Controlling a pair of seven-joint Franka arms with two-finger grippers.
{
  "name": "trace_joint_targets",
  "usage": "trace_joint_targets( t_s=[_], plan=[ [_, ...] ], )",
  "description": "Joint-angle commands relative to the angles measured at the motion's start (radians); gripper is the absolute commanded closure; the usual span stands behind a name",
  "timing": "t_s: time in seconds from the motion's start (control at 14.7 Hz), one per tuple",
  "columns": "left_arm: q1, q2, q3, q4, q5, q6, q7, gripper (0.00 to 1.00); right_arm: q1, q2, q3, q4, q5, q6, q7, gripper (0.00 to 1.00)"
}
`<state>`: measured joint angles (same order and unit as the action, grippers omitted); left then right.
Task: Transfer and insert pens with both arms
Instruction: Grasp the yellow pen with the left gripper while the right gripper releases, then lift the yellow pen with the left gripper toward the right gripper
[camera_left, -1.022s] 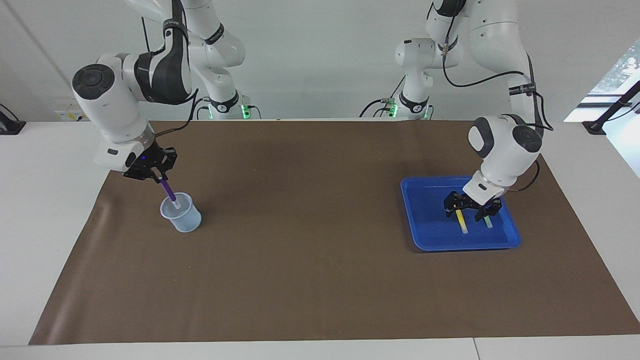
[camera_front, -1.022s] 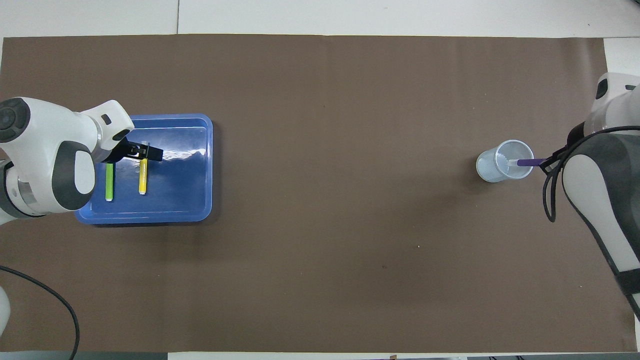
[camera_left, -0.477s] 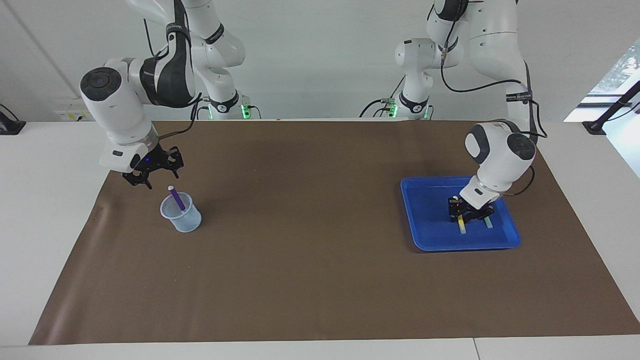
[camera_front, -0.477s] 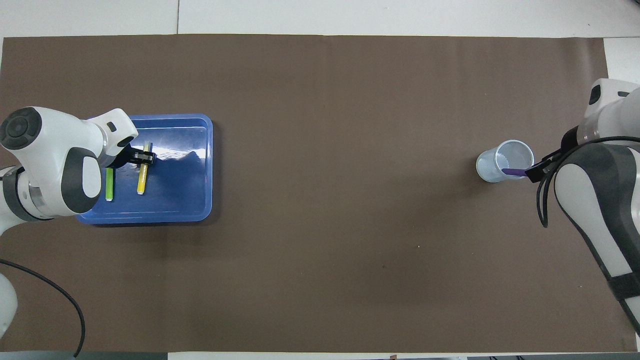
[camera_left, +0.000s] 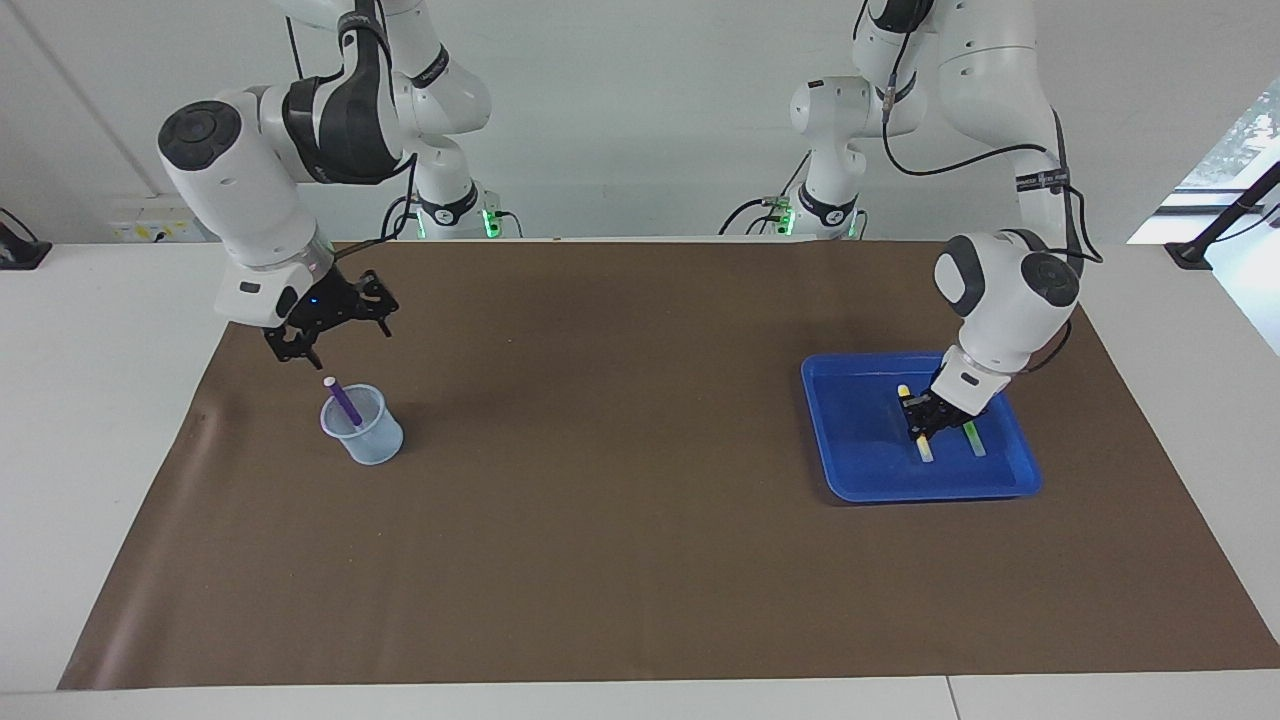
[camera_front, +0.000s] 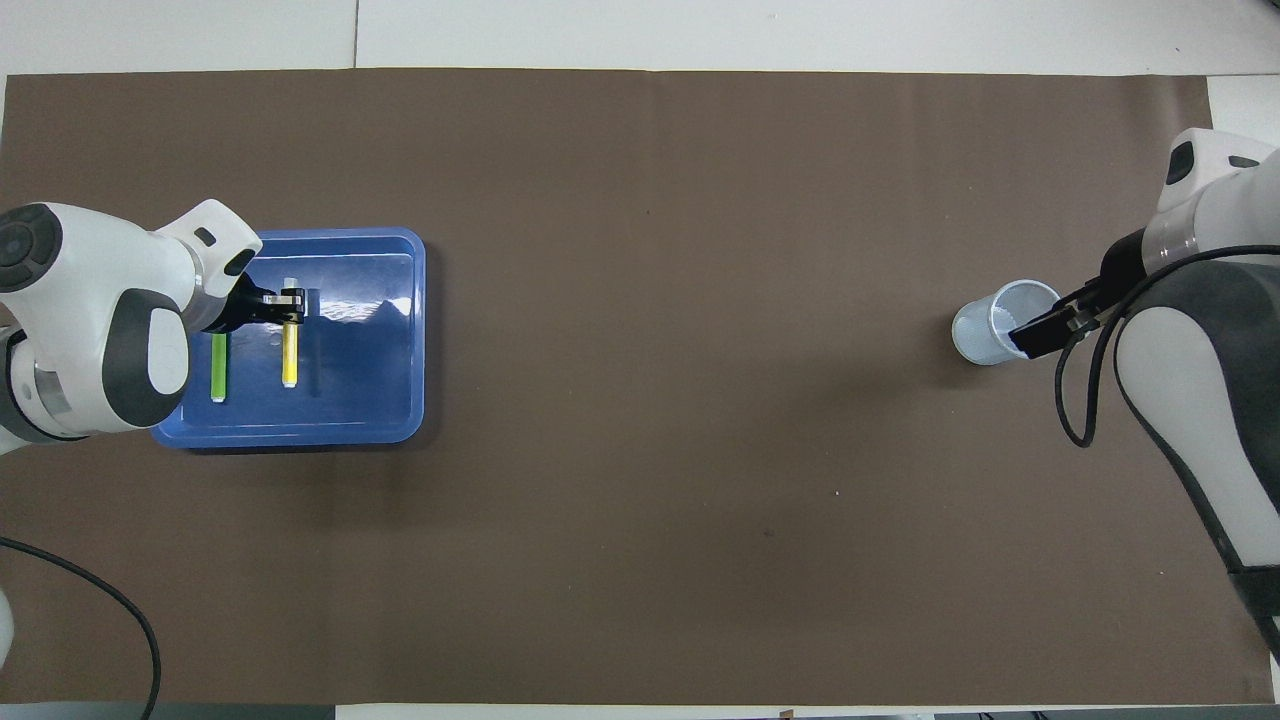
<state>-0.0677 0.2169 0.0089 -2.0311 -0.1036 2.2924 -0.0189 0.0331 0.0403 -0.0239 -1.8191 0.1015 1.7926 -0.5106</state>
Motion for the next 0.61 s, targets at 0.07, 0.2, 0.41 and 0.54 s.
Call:
trace_joint_targets(
  t_s=[0.07,0.2,0.41,0.54],
  plan=[
    [-0.069,-0.07,0.0,0.07,0.015,-0.163,-0.361,1.0,-0.005,0.01,0.002,0.015,0.225,-0.056,0.176,0.0],
    [-0.128,-0.065,-0.004,0.139,-0.002,-0.226,-0.574,1.0,0.005,0.009,0.002,0.014,0.352,-0.067,0.272,0.0],
    [-0.214,-0.051,-0.003,0.183,-0.079,-0.222,-0.842,1.0,0.007,-0.002,0.002,-0.015,0.505,-0.064,0.409,0.0],
    [-0.234,-0.027,-0.006,0.225,-0.202,-0.179,-0.93,1.0,0.007,-0.019,0.002,-0.052,0.611,-0.044,0.49,0.0]
  ],
)
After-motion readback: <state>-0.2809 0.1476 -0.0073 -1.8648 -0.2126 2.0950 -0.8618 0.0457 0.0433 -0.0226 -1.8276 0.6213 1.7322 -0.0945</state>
